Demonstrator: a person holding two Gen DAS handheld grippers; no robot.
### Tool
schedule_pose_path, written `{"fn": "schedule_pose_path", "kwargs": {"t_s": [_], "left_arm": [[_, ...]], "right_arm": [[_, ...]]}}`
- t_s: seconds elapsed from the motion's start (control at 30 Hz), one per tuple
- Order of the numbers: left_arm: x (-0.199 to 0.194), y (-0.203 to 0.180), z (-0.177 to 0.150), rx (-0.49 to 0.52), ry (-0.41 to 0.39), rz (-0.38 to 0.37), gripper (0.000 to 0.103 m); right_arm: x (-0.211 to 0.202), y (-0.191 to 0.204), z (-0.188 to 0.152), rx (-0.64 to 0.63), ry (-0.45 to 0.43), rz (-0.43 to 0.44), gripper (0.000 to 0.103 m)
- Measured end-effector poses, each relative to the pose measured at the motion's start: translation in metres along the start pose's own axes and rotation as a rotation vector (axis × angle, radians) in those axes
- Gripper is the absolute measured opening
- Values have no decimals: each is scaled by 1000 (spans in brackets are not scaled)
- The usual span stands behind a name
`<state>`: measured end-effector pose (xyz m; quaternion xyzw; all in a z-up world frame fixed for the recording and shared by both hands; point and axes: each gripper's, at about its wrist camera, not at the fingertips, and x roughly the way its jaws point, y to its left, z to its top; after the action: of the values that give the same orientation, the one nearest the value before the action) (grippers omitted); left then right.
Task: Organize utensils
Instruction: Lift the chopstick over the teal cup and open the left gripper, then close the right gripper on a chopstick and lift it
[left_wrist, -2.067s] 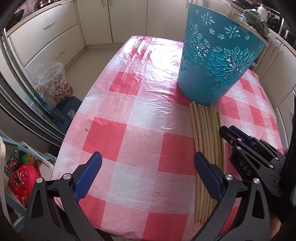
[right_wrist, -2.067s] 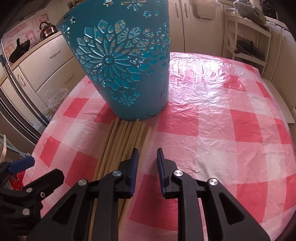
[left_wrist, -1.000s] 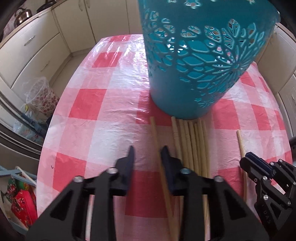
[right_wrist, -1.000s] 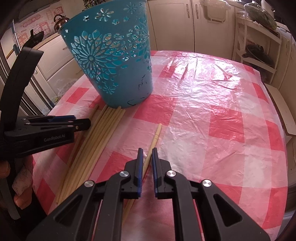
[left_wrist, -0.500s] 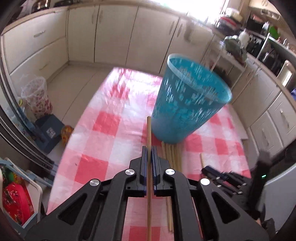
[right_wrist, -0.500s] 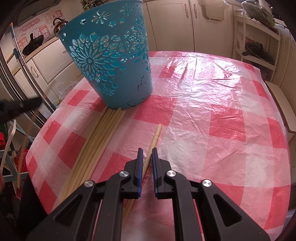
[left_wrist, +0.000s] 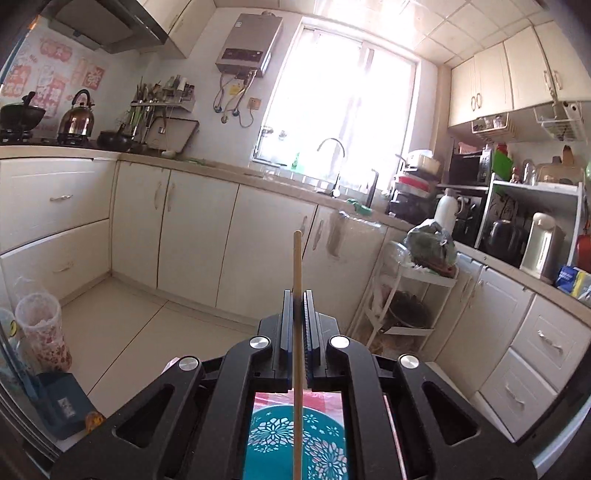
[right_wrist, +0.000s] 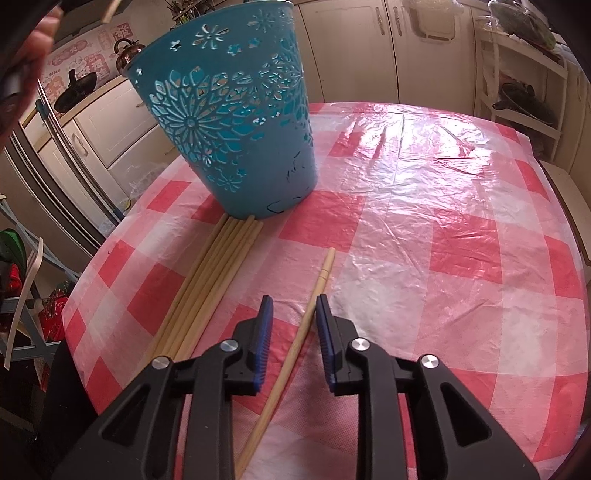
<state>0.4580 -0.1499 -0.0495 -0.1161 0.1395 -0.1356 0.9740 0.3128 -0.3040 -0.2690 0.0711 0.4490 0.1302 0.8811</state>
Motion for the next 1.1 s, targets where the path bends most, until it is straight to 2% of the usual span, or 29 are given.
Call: {"fn": "schedule_pose_path", "kwargs": {"t_s": [0.13, 0.3, 0.37, 0.43, 0.5, 0.57, 0.7, 0.83, 0.93, 1.0, 1.1], "left_arm": [[41, 5, -38, -3, 103, 40, 5], [39, 6, -64, 59, 168, 79, 5], [38, 6, -68, 92, 219, 84, 8], [34, 11, -71, 103, 269, 106, 17], [18, 20, -68, 102, 272, 148, 45], [-7, 31, -65, 101, 247, 192, 62], [-56, 59, -71, 82, 241, 231, 78], [-86, 92, -94, 30, 313, 244, 80], [-101, 111, -116, -8, 369, 254, 80], [-110, 122, -133, -23, 396, 263, 80], [-119, 135, -155, -36, 436, 280, 80]], "right_arm": [[0, 0, 1, 2, 1, 10, 26], [0, 1, 1, -4, 3, 11, 28], [0, 1, 1, 0, 3, 15, 28], [0, -2, 1, 11, 3, 25, 28], [-2, -5, 1, 28, 4, 26, 28], [-5, -7, 0, 39, 6, 21, 28], [-5, -2, 0, 25, 17, -20, 28], [2, 12, 6, -11, 44, -110, 28], [7, 28, 6, -107, 69, -217, 21], [6, 34, 5, -151, 83, -232, 10], [3, 30, 3, -131, 96, -206, 7]]}}
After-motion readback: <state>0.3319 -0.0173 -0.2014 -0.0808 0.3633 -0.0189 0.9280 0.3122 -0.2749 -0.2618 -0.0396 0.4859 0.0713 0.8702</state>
